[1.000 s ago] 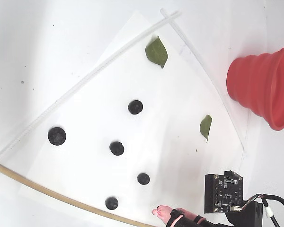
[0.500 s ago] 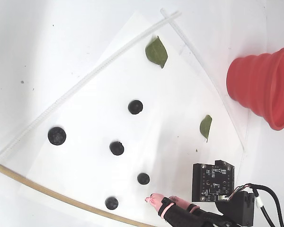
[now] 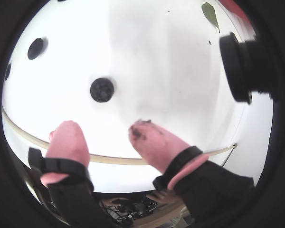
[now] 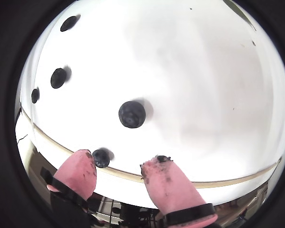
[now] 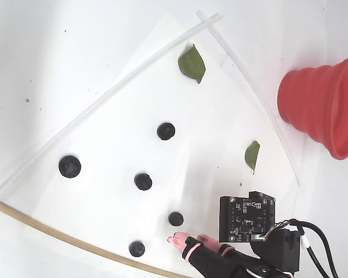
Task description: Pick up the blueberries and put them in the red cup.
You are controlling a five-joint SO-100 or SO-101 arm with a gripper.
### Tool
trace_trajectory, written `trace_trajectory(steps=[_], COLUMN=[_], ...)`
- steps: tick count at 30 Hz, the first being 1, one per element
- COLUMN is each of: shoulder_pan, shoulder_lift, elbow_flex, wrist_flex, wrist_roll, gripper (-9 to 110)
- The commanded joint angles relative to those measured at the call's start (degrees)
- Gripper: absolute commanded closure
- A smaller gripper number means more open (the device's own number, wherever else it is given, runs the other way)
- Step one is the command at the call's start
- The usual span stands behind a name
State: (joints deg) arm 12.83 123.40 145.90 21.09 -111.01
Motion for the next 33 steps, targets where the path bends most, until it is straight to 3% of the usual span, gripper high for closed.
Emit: trace_trajectory(steps=[1, 33], shoulder_pan=[-0.4, -1.7], shoulder_lift=[-0.5, -12.2], elbow_flex=[-1.1, -3.9], wrist_flex=[-1.8, -14.0], wrist_roll=[-0.4, -1.2], gripper=[82, 82])
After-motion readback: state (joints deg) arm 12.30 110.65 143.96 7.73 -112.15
